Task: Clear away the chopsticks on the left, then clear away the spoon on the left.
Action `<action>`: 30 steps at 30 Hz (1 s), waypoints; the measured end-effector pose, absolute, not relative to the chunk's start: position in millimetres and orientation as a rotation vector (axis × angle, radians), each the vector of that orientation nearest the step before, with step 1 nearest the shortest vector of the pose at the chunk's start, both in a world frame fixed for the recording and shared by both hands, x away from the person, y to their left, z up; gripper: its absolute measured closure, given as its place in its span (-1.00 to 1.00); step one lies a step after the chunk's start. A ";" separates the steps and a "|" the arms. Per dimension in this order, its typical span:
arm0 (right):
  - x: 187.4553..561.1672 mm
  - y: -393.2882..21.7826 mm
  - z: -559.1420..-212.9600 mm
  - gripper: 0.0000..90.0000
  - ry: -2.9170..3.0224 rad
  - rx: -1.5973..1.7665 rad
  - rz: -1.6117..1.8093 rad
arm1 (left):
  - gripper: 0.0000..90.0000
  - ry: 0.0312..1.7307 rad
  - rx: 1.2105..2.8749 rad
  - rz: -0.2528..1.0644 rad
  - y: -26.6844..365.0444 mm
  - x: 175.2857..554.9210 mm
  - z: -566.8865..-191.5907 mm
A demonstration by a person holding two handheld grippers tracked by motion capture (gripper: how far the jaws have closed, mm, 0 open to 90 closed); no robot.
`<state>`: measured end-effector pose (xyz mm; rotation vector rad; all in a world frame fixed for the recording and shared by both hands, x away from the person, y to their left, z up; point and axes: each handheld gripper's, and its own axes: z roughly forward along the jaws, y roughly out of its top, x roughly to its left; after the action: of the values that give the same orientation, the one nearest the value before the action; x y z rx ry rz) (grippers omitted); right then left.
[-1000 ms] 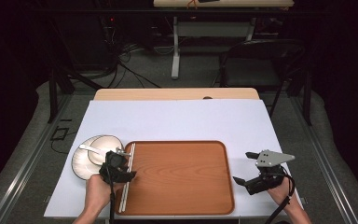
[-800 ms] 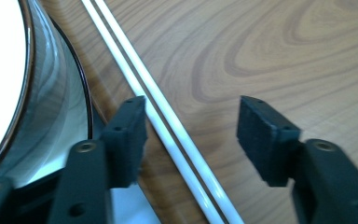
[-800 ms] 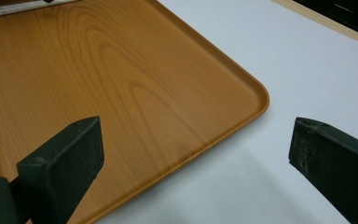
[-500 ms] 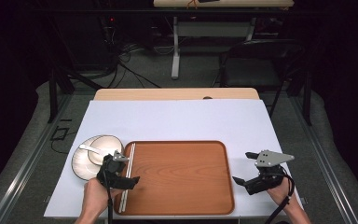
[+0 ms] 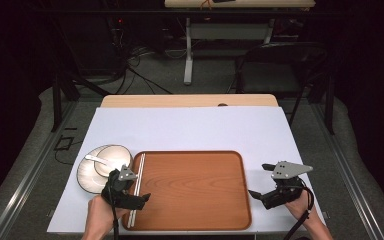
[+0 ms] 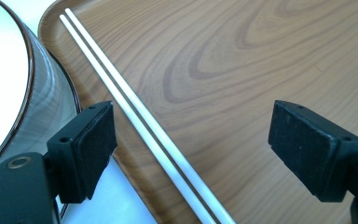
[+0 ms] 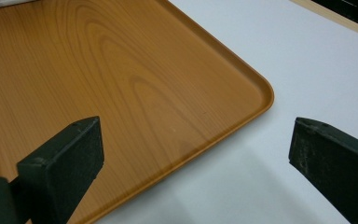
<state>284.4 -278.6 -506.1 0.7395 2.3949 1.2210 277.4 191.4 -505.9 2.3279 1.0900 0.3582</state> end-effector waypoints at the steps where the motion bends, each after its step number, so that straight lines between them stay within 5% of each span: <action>1: 284.3 -279.0 -506.3 -0.94 2.394 0.740 1.223 | -0.72 1.082 2.323 0.364 191.6 276.0 -504.2; 30: 284.5 -277.9 -507.6 -0.94 2.398 0.745 1.205 | -1.00 1.057 2.189 0.391 211.2 269.0 -475.0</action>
<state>284.5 -277.9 -507.6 0.7453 2.3978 1.2050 269.0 211.2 -475.0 2.1895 1.0570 0.3911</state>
